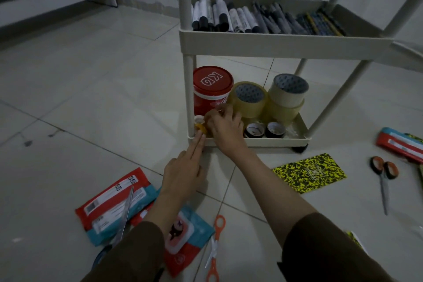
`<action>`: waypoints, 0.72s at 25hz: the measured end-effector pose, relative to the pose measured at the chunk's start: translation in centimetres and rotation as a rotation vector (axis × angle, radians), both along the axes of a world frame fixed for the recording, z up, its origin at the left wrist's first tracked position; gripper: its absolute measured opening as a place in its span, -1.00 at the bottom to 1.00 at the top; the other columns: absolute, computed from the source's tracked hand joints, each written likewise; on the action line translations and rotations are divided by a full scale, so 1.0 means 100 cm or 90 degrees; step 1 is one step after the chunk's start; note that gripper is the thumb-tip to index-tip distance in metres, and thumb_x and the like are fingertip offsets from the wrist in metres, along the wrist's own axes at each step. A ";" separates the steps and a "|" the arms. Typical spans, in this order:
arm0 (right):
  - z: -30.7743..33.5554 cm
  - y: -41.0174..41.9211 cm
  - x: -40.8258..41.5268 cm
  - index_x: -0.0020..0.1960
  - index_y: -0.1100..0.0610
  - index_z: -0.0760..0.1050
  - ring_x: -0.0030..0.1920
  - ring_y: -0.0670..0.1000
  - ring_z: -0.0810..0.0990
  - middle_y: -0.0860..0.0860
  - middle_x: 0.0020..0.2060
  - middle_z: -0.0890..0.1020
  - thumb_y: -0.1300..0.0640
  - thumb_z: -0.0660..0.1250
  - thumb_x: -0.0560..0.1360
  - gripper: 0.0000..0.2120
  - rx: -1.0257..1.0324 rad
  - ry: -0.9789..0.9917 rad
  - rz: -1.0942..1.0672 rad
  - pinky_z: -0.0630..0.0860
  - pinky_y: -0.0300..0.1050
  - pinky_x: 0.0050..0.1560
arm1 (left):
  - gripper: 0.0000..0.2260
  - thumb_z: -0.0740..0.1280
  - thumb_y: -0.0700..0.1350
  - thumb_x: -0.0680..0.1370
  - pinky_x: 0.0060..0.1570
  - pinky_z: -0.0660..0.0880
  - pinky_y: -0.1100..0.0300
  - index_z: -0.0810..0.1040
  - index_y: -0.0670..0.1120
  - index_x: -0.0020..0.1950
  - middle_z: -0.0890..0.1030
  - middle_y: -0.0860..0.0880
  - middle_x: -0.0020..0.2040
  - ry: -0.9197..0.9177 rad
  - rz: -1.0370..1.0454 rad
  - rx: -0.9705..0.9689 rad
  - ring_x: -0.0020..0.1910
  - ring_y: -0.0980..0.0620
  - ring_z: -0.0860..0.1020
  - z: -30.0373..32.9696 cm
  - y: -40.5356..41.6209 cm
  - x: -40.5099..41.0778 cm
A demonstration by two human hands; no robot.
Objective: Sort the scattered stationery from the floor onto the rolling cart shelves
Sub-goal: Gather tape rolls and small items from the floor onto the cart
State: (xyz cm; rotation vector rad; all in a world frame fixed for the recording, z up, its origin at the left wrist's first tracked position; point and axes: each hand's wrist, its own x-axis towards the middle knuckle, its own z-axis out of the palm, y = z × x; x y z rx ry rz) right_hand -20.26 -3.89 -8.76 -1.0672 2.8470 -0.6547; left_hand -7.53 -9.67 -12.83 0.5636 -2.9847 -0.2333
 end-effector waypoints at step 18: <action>-0.013 0.008 -0.018 0.29 0.02 0.29 0.33 0.15 0.25 0.03 0.28 0.44 0.06 0.30 0.46 -0.57 -0.052 -0.069 -0.139 0.12 0.24 0.26 | -0.37 0.16 -0.10 0.58 -0.23 0.39 0.26 -0.13 0.00 0.53 -0.17 0.09 0.54 0.019 0.031 0.080 -0.20 0.13 0.33 -0.008 0.000 -0.014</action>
